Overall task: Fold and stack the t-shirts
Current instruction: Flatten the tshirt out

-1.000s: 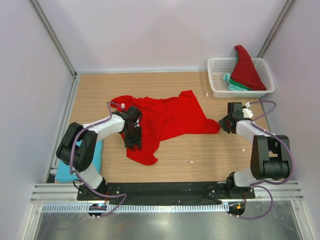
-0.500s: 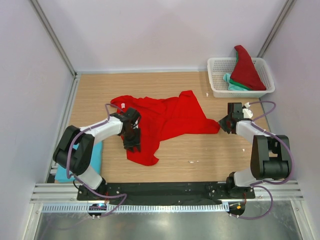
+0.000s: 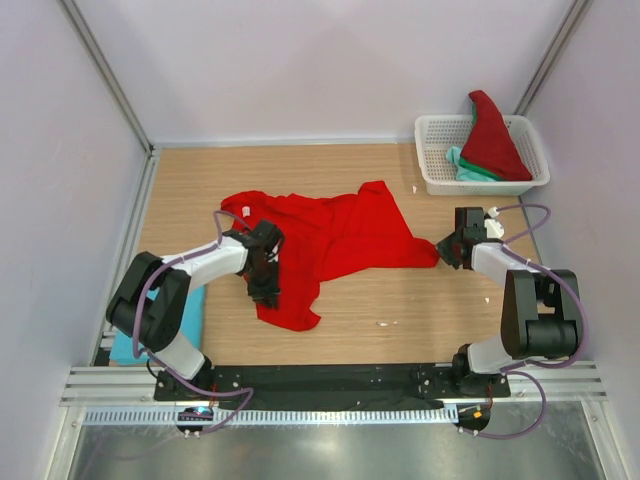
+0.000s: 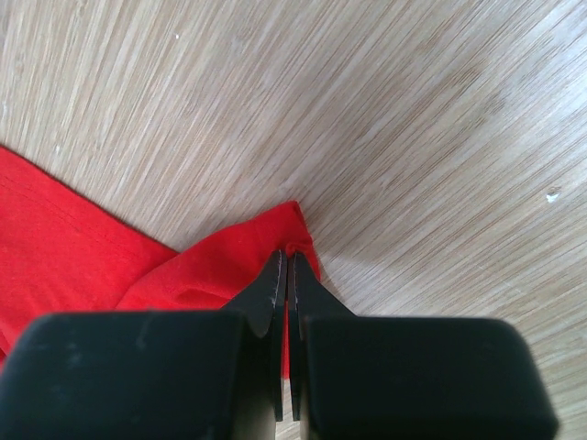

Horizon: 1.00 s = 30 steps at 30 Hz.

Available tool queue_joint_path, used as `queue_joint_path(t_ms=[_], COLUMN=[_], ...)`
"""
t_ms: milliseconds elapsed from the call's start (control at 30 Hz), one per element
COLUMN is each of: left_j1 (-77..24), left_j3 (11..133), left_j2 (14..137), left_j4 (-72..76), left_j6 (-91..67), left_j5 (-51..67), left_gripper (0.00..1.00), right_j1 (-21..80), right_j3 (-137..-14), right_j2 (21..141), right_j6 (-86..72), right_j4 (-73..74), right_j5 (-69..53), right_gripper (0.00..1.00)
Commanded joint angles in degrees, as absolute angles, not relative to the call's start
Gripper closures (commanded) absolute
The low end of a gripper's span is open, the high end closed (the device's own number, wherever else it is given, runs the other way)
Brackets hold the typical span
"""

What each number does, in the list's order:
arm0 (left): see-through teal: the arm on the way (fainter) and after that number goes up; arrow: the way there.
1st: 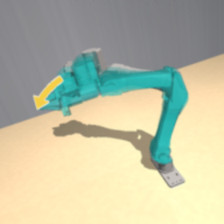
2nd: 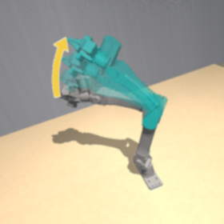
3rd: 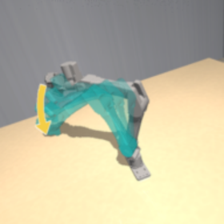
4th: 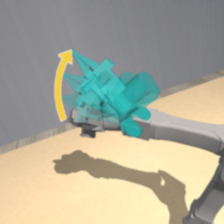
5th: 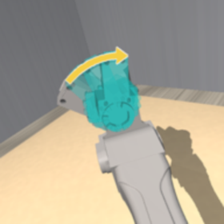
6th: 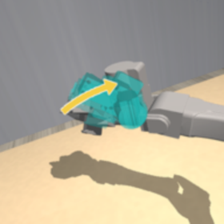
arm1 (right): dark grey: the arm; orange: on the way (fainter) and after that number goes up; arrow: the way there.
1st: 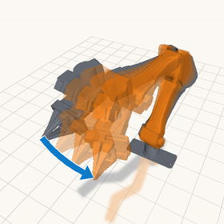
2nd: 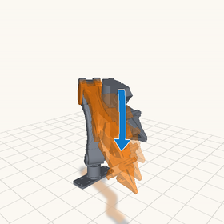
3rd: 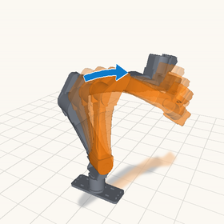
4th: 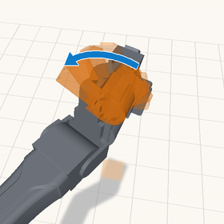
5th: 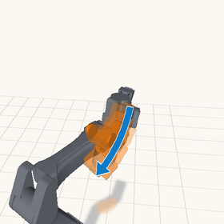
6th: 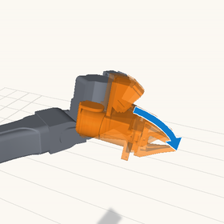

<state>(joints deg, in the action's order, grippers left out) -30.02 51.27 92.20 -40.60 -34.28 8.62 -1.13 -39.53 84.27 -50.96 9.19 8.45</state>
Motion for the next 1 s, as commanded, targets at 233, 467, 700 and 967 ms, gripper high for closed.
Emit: queue_joint_path(t_ms=[233, 467, 700, 967], left_j1=[-30.6, -30.5, -29.1, -28.4], left_j3=[54.6, 71.8, 87.2, 104.8], left_j2=[82.9, 72.5, 65.9, 63.8], left_j4=[-42.9, -50.0, -45.8, -38.0], left_j6=[-34.4, -30.9, -24.2, -14.5], left_j5=[3.1, -8.3, -17.8, -15.9], left_gripper=[1.0, 1.0, 1.0, 1.0], right_j1=[-1.0, 2.1, 9.6, 13.7], right_j3=[-42.4, -46.3, -59.5, -80.3], right_j2=[83.9, 79.1, 71.5, 62.8], right_j6=[-46.4, -33.3, -20.8, -17.0], right_j4=[11.9, 19.7, 29.5, 43.9], right_j5=[8.4, 11.2, 12.5, 5.4], right_gripper=[0.99, 0.99, 0.99, 0.99])
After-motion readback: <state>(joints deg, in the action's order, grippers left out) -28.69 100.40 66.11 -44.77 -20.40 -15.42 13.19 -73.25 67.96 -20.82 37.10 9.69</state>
